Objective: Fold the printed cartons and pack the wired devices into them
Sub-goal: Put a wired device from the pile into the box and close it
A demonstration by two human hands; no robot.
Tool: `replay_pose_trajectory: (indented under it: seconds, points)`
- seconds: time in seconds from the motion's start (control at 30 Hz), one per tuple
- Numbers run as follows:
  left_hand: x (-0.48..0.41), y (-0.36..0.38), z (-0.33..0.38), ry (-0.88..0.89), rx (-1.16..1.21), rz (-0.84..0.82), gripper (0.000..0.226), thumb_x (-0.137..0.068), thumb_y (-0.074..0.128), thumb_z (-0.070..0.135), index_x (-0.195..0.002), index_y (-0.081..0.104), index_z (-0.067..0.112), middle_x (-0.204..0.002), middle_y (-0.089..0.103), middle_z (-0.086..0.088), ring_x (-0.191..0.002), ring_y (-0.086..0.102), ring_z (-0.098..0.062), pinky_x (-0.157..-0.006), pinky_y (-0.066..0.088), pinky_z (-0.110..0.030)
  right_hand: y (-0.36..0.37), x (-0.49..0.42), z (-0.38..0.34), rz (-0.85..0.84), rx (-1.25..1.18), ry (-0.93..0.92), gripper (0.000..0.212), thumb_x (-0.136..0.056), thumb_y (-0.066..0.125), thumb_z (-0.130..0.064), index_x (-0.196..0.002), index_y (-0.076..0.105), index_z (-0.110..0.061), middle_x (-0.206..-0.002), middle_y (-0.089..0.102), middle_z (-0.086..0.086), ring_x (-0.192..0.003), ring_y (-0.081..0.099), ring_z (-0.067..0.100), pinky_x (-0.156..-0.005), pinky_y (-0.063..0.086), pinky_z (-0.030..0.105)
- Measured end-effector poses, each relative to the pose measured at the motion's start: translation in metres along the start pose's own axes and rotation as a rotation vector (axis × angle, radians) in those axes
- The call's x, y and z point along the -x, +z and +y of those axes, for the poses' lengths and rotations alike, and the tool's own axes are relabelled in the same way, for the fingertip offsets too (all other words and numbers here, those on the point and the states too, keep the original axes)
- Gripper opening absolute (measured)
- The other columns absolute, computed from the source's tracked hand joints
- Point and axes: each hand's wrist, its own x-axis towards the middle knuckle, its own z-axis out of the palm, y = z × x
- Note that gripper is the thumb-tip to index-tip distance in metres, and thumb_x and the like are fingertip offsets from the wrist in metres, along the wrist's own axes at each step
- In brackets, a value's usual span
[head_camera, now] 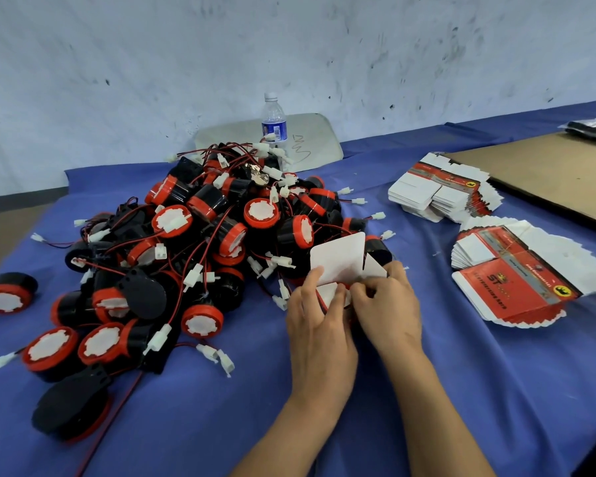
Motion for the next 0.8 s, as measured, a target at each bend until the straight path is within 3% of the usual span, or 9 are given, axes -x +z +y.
replay_pose_trajectory:
  seconds: [0.13,0.3,0.43,0.53,0.67,0.73,0.8]
  points:
    - [0.0,0.002,-0.002,0.08,-0.016,-0.015,0.037,-0.08,0.071,-0.001,-0.117,0.067,0.004,-0.116,0.063,-0.011,-0.107,0.06,-0.03,-0.091,0.051,-0.04,-0.001,0.0,-0.003,-0.048,0.121,0.03,0.031,-0.09,0.047,-0.027,-0.061,0.053,-0.017,-0.092,0.036,-0.007,-0.076,0.044,0.022,-0.051,0.021,0.028]
    - [0.0,0.0,-0.002,0.145,-0.013,-0.128,0.042,-0.086,0.062,0.012,-0.128,0.061,0.01,-0.124,0.058,-0.006,-0.116,0.052,-0.025,-0.1,0.043,-0.034,-0.004,0.002,-0.007,-0.094,0.025,0.072,0.021,-0.093,0.038,-0.026,-0.073,0.042,-0.018,-0.095,0.043,-0.003,-0.084,0.042,0.022,-0.064,0.029,0.034]
    - [0.0,-0.001,-0.002,0.129,-0.02,-0.192,0.048,-0.089,0.056,0.021,-0.137,0.052,0.016,-0.133,0.05,-0.002,-0.124,0.043,-0.023,-0.107,0.035,-0.032,-0.004,0.001,-0.003,-0.091,0.019,0.06,0.032,-0.092,0.038,-0.025,-0.062,0.043,-0.016,-0.092,0.044,-0.003,-0.078,0.044,0.021,-0.059,0.027,0.032]
    - [-0.001,-0.002,-0.001,0.12,-0.021,-0.189,0.05,-0.089,0.057,0.021,-0.138,0.051,0.016,-0.132,0.051,-0.002,-0.122,0.044,-0.023,-0.106,0.036,-0.032,-0.003,0.0,-0.001,-0.025,0.023,-0.025,0.036,-0.092,0.044,-0.025,-0.062,0.056,-0.009,-0.092,0.051,-0.004,-0.07,0.046,0.02,-0.053,0.025,0.028]
    - [-0.002,0.0,0.0,0.112,0.011,-0.144,0.043,-0.087,0.062,0.018,-0.129,0.057,0.012,-0.125,0.055,-0.004,-0.115,0.048,-0.025,-0.1,0.043,-0.036,-0.005,0.004,-0.005,0.133,-0.128,-0.192,0.031,-0.091,0.056,-0.023,-0.071,0.074,-0.009,-0.097,0.065,-0.005,-0.081,0.055,0.019,-0.065,0.034,0.027]
    - [-0.001,0.001,-0.002,0.106,0.044,-0.131,0.033,-0.088,0.062,0.017,-0.121,0.061,0.013,-0.124,0.055,-0.003,-0.115,0.046,-0.023,-0.098,0.044,-0.034,-0.009,0.007,-0.009,0.17,-0.264,-0.25,0.035,-0.09,0.049,-0.028,-0.061,0.066,-0.02,-0.078,0.066,-0.007,-0.075,0.054,0.018,-0.066,0.036,0.028]
    - [-0.002,0.002,-0.005,0.078,0.082,-0.134,0.029,-0.087,0.062,0.015,-0.116,0.062,0.014,-0.124,0.053,-0.001,-0.116,0.043,-0.019,-0.099,0.043,-0.031,-0.012,0.007,-0.012,0.188,-0.389,-0.2,0.029,-0.088,0.04,-0.036,-0.062,0.047,-0.026,-0.058,0.058,-0.004,-0.062,0.051,0.019,-0.058,0.037,0.034]
